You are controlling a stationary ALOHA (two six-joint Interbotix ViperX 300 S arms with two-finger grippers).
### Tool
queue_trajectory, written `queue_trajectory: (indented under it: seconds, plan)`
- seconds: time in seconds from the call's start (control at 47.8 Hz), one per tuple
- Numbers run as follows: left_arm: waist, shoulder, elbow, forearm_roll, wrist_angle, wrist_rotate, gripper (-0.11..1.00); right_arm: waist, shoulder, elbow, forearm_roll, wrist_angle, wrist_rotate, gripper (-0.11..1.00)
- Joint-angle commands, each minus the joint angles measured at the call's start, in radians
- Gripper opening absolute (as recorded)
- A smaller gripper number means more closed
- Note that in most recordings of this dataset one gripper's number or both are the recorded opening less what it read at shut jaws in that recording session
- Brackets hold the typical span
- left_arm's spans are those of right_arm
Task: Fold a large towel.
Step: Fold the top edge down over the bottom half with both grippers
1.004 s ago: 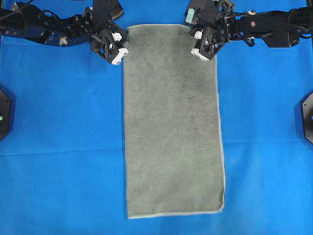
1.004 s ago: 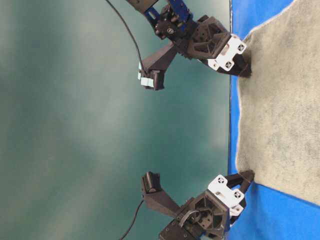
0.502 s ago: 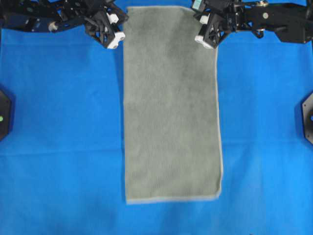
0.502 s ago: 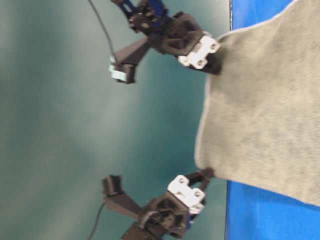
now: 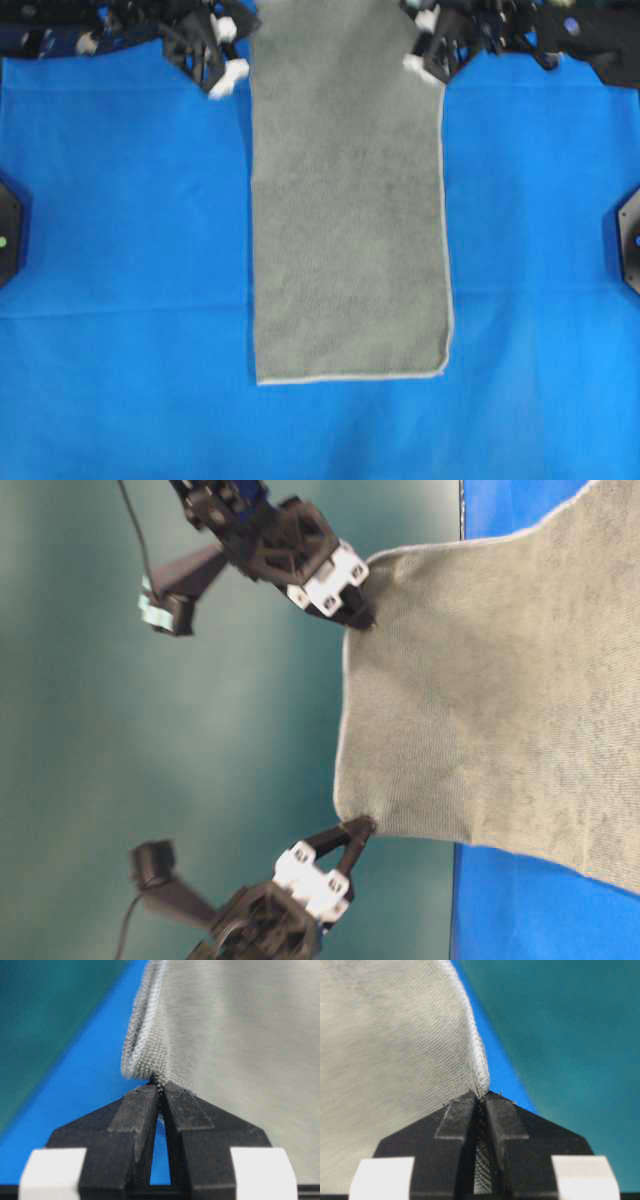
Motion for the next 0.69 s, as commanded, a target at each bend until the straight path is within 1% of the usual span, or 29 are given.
queue_trajectory:
  seconds: [0.0,0.105,0.146,0.23,0.356,0.377,0.398,0.46,0.523,0.607,0.67]
  plan:
    - [-0.071,-0.072,0.04,0.0,-0.003,0.0,0.02,0.081,-0.098,0.031,0.006,0.054,0.005,0.04]
    - [-0.158,-0.106,0.1,-0.002,0.008,-0.015,0.02,0.192,-0.175,0.075,0.035,0.124,0.008,0.04]
    - [-0.209,-0.123,0.123,-0.002,0.015,-0.023,0.02,0.236,-0.201,0.089,0.054,0.147,0.008,0.04]
    - [-0.295,-0.141,0.147,-0.006,0.023,-0.034,0.02,0.327,-0.238,0.112,0.109,0.187,0.008,0.04]
    - [-0.437,-0.143,0.156,-0.008,0.035,-0.075,0.02,0.454,-0.258,0.135,0.219,0.224,0.008,0.04]
    - [-0.459,-0.14,0.155,-0.008,0.04,-0.084,0.02,0.474,-0.258,0.135,0.241,0.232,0.008,0.04]
    - [-0.48,-0.137,0.153,-0.008,0.044,-0.097,0.02,0.503,-0.255,0.137,0.275,0.239,0.006,0.04]
    - [-0.538,-0.123,0.141,-0.008,0.058,-0.135,0.02,0.56,-0.247,0.135,0.337,0.256,0.006,0.04]
    - [-0.589,-0.104,0.124,-0.008,0.077,-0.176,0.02,0.615,-0.233,0.132,0.396,0.268,0.006,0.04]
    - [-0.65,-0.064,0.097,-0.008,0.098,-0.23,0.02,0.672,-0.209,0.127,0.46,0.273,0.008,0.04]
    - [-0.681,-0.029,0.08,-0.008,0.1,-0.249,0.02,0.707,-0.184,0.126,0.5,0.268,0.011,0.04]
